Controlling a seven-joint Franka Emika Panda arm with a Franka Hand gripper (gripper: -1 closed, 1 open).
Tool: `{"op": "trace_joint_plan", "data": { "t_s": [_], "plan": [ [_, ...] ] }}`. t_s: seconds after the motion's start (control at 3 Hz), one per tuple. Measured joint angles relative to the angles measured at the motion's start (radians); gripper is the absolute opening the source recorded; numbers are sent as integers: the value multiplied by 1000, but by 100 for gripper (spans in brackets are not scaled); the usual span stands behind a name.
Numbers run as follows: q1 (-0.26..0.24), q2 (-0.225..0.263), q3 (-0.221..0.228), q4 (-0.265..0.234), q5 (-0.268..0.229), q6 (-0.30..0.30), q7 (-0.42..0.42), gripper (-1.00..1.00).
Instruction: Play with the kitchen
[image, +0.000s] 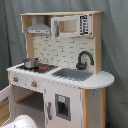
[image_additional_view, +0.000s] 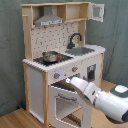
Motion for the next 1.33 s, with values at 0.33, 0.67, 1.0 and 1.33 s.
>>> {"op": "trace_joint_plan", "data": {
  "t_s": [0.33, 0.67, 1.0, 1.33],
  "plan": [
    [-1, -4, 33, 11, -16, 1, 97, 100],
    [0, -4, 64, 20, -37, 1, 196, 100],
    [-2, -4, 97, 25, -52, 1, 314, 100],
    [-7, -4, 124, 27, -54, 1, 416, 100]
  ]
}}
